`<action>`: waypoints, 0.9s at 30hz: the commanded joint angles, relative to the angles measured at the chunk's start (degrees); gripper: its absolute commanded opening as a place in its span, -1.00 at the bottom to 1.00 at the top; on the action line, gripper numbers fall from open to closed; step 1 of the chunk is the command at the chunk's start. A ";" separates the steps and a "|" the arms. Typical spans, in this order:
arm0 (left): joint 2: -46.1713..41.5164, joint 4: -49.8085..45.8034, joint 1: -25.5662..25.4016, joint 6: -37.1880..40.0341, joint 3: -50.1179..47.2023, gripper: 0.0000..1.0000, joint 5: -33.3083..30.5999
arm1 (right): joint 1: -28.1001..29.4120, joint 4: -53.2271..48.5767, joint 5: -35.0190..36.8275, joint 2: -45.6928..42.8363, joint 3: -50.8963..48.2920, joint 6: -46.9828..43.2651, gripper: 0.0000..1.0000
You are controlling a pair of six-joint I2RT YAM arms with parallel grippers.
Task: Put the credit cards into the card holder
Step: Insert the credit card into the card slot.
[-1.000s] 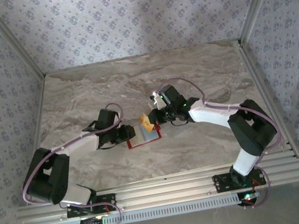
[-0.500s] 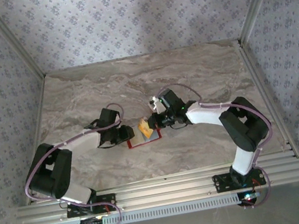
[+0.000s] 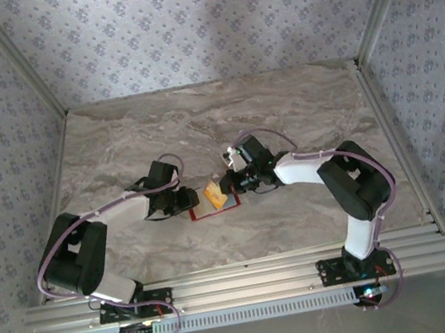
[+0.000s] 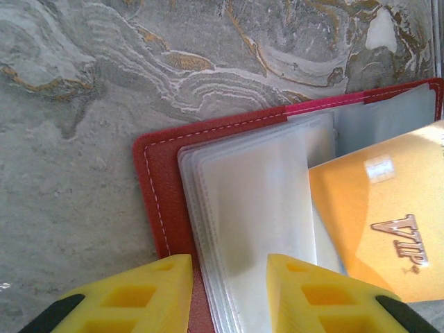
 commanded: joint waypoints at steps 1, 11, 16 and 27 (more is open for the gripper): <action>1.23 -1.24 -0.07 0.88 1.31 -0.34 -0.42 | -0.21 1.88 -2.94 2.25 -0.07 2.76 -1.00; 2.03 -1.06 -0.10 0.70 1.48 -0.34 0.07 | 0.03 5.50 -2.79 4.30 0.40 5.30 -1.00; 2.16 -1.06 -0.15 0.70 1.48 -0.33 0.01 | 0.72 8.14 -1.69 5.63 0.76 6.78 -1.00; 2.80 -0.97 -0.08 0.61 1.66 -0.34 0.34 | 2.48 10.22 -0.18 7.16 1.70 8.32 -1.00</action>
